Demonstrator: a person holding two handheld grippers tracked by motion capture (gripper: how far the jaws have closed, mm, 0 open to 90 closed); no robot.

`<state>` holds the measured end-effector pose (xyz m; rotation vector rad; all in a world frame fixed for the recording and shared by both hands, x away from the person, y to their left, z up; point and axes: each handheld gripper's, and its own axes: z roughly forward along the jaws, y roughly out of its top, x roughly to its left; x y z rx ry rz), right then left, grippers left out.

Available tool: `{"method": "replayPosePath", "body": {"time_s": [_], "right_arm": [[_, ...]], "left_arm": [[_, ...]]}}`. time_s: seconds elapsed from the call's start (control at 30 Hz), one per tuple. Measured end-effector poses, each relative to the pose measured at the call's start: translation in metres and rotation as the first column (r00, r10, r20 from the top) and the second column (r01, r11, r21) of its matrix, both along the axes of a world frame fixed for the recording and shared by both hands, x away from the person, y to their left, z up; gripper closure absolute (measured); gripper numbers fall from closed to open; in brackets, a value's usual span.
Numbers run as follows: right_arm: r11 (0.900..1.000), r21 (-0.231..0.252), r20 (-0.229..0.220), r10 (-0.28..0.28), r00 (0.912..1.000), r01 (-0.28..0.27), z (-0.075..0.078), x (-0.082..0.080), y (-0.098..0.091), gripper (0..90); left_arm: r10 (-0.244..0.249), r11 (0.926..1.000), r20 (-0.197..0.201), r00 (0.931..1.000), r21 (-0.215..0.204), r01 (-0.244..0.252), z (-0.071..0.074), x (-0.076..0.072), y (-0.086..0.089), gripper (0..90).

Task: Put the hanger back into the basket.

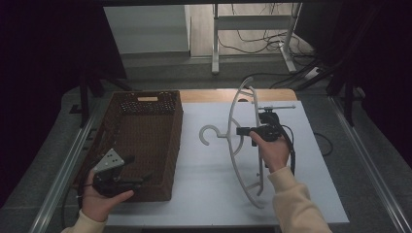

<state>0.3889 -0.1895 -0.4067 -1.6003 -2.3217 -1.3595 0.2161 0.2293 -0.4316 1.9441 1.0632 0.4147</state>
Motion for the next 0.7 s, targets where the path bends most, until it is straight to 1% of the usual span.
{"method": "replayPosePath", "body": {"time_s": [0.07, 0.17, 0.23, 0.27, 0.33, 0.43, 0.5, 0.63, 0.7], "right_arm": [[0.9999, 0.015, 0.000, -0.004, 1.0000, 0.004, 0.000, 0.001, -0.001, 81.4], [0.9997, 0.024, 0.001, -0.010, 1.0000, 0.010, 0.000, 0.001, -0.001, 81.4], [0.9994, 0.032, 0.003, -0.013, 0.9999, 0.013, -0.001, 0.002, -0.002, 81.3], [0.9992, 0.037, 0.003, -0.015, 0.9999, 0.015, -0.001, 0.002, -0.002, 81.4], [0.9990, 0.043, 0.003, -0.016, 0.9999, 0.016, 0.000, 0.002, -0.002, 81.4], [0.9986, 0.049, 0.006, -0.022, 0.9997, 0.021, 0.000, 0.002, -0.003, 81.4], [0.9985, 0.050, 0.008, -0.024, 0.9997, 0.023, 0.000, 0.002, -0.003, 81.4], [0.9980, 0.055, 0.016, -0.032, 0.9994, 0.031, 0.000, 0.002, -0.004, 81.4], [0.9977, 0.058, 0.016, -0.037, 0.9992, 0.036, -0.001, 0.002, -0.005, 81.4]], "left_arm": [[-0.010, 0.9999, -0.003, 0.9999, -0.002, 0.010, 0.000, 0.001, -0.004, 15.3], [-0.025, 0.9995, -0.012, 0.9996, -0.021, 0.025, 0.001, 0.003, -0.010, 15.3], [-0.009, 0.9994, -0.002, 1.0000, -0.033, 0.009, 0.003, 0.003, -0.016, 15.9], [-0.008, 0.9987, -0.001, 1.0000, -0.050, 0.008, 0.005, 0.004, -0.019, 16.2], [-0.017, 0.9973, -0.004, 0.9999, -0.071, 0.016, 0.008, 0.006, -0.025, 16.2], [-0.046, 0.9953, -0.015, 0.9988, -0.086, 0.044, 0.012, 0.010, -0.039, 16.0], [-0.065, 0.9940, -0.022, 0.9977, -0.089, 0.062, 0.013, 0.012, -0.048, 15.9], [-0.090, 0.9931, -0.038, 0.9952, -0.080, 0.086, 0.014, 0.018, -0.067, 15.8], [-0.100, 0.9918, -0.055, 0.9935, -0.085, 0.095, 0.013, 0.023, -0.076, 15.8]]}}
